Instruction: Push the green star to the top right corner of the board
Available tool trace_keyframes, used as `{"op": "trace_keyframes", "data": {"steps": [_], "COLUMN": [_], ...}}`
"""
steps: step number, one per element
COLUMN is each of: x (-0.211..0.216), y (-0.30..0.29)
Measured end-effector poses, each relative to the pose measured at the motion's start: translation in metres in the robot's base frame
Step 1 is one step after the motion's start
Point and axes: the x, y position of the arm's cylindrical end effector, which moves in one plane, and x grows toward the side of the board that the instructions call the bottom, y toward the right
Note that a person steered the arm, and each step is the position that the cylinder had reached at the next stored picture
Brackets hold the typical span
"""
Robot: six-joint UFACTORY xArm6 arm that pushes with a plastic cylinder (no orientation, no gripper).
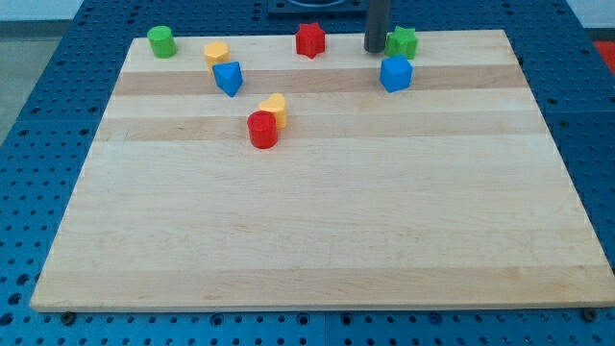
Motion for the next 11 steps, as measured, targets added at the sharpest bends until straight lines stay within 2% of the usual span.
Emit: {"op": "trace_keyframes", "data": {"steps": [3, 6, 8, 11], "x": [0.0, 0.017, 0.017, 0.006], "y": [0.048, 0.056, 0.085, 0.085]}}
